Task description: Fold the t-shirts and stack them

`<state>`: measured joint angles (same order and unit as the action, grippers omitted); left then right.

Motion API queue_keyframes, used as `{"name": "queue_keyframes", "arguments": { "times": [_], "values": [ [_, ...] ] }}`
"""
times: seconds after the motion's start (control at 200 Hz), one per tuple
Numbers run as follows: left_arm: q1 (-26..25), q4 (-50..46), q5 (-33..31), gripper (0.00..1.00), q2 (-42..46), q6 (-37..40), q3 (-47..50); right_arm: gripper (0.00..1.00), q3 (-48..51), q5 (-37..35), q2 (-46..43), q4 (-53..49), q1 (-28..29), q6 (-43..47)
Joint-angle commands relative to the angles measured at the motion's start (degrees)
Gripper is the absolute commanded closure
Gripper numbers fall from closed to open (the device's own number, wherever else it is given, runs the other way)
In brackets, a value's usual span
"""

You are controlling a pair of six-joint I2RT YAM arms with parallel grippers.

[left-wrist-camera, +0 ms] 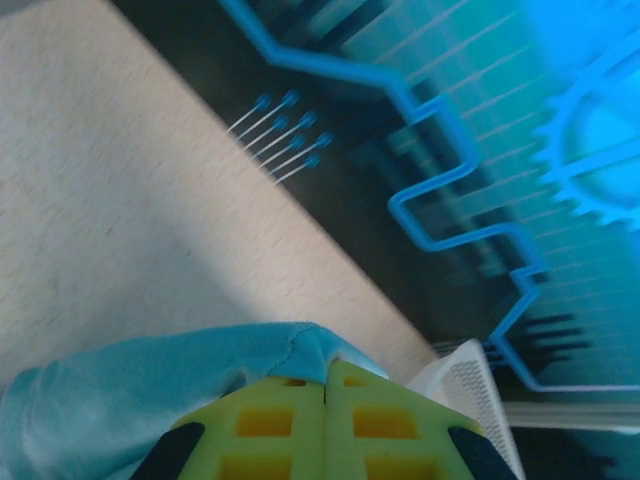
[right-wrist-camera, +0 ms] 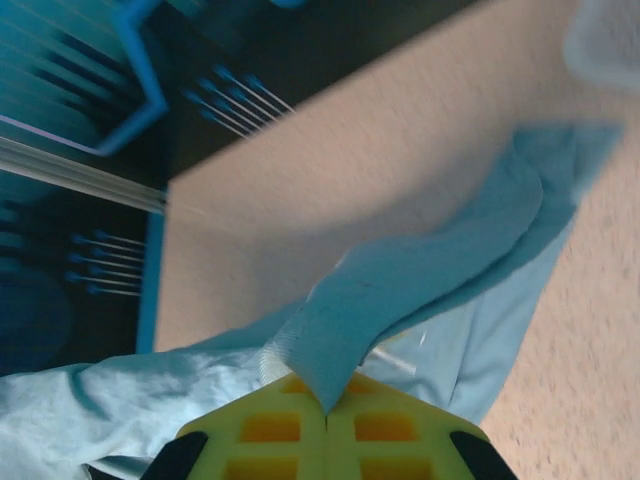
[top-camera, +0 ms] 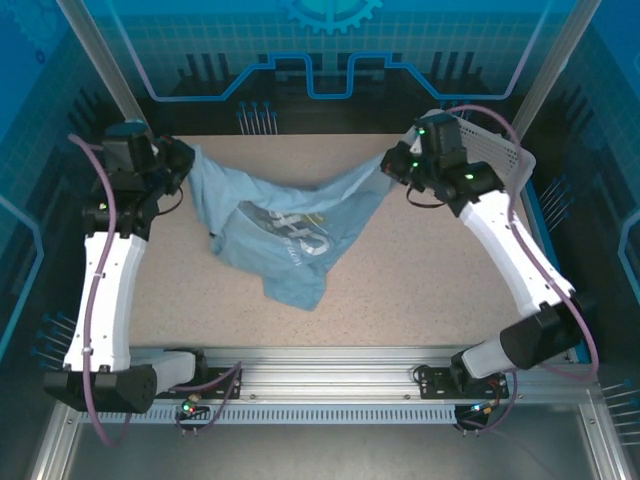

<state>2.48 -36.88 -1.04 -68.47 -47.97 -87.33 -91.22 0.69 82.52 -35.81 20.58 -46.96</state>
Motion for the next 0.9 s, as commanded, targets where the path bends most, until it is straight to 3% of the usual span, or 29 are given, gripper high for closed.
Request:
{"name": "queue_keyframes", "arguments": {
  "times": [0.0,0.215,0.405,0.545,0.685,0.895],
  "values": [
    [0.6,3.6,-3.7,1.0,6.1,-0.5,-2.9,1.0,-3.5,-1.9,-6.7,1.7,-1.0,7.4],
    [0.6,7.5,-13.7,1.0,19.2,3.3,-2.3,1.0,-6.5,-1.5,-16.9,0.8,-3.7,8.6],
    [0.6,2.3,-15.4,1.0,12.8,3.4,-11.7,1.0,-8.6,3.3,-14.3,3.3,-5.5,5.1],
    [1.0,0.8,-11.4,1.0,1.9,-2.4,-14.8,1.0,-12.7,9.6,-3.9,7.6,-6.3,1.5],
    [6.0,3.1,-0.9,1.0,-10.4,-7.3,-17.4,1.0,-19.7,15.7,9.4,12.7,-6.5,-2.1],
    [13.5,12.7,14.6,1.0,-24.6,-13.2,-25.2,1.0,-41.6,19.8,29.0,10.3,-6.7,-2.7]
  ]
}}
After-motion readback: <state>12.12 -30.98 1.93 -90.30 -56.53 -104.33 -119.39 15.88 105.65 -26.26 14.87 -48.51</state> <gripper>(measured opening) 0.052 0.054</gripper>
